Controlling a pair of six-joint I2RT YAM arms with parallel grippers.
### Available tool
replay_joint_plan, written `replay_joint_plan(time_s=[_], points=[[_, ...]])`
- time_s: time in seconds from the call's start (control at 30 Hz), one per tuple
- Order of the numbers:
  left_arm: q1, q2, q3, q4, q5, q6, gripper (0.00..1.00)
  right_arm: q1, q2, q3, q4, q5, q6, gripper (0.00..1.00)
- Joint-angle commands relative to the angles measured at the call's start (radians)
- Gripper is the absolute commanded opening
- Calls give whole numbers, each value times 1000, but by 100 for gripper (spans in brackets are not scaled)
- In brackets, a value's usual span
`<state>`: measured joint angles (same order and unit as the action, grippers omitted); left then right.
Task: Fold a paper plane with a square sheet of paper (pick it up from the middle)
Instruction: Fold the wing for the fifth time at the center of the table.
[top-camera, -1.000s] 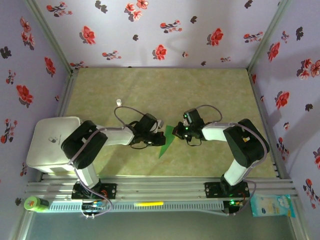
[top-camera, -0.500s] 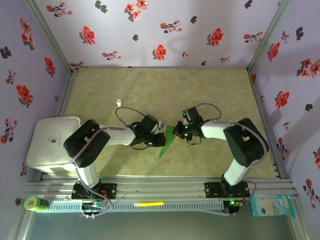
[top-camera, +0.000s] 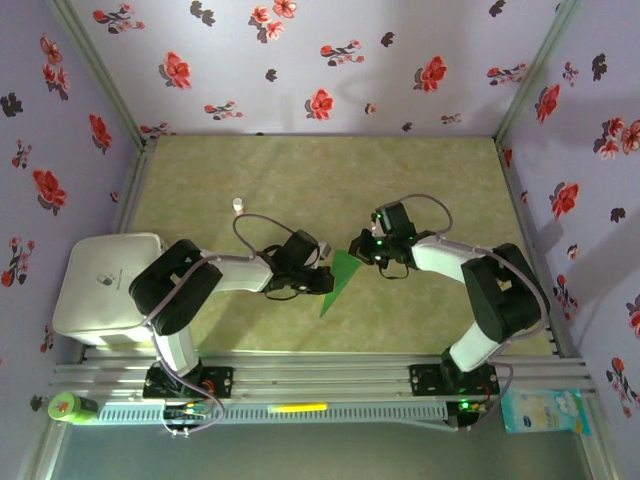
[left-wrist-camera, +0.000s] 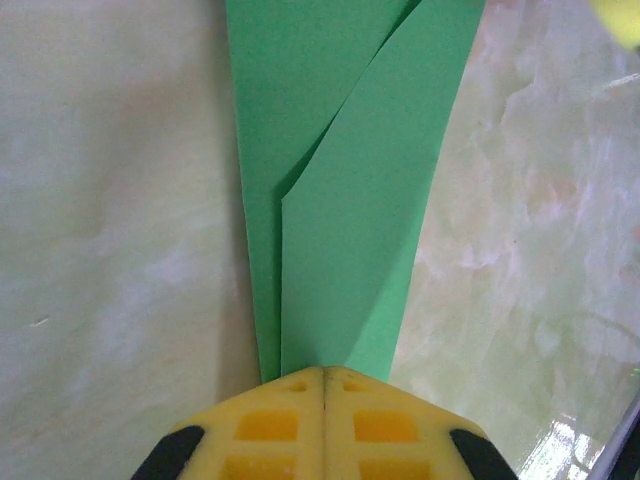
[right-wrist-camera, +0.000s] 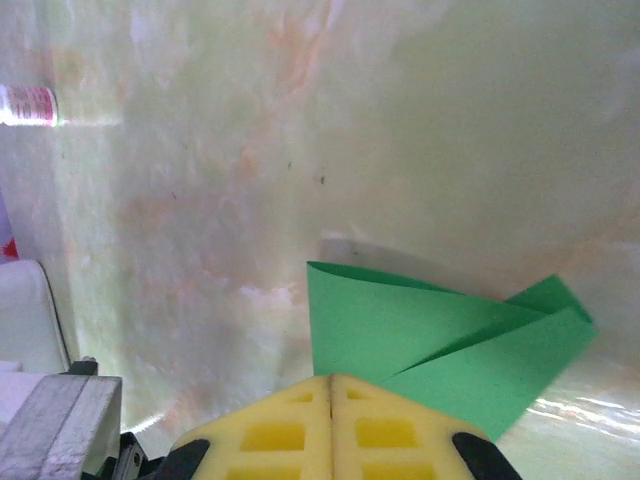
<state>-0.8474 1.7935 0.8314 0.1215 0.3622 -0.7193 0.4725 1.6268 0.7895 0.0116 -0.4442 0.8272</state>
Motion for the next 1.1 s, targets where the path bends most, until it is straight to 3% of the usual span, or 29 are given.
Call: replay_joint_plan(time_s=[0.0,0.47,0.6,0.8,1.07], points=[[-18,58,-32,-132,-63,18,0,8,49,-34,56,-9,29,5],[-24,59,-36,-145,-65,13,0,-130,77,-67,111,-24,16,4],[-27,60,-38,-137,-66,3,0,-77,5,-72,107,-43,22,4],[-28,57,-41,-136,-73,4,0,58,-95,-143,85,51,48,4],[-29,54,-46,-122,-75,-6,0,121,-36,-194,179,-24,93,2]])
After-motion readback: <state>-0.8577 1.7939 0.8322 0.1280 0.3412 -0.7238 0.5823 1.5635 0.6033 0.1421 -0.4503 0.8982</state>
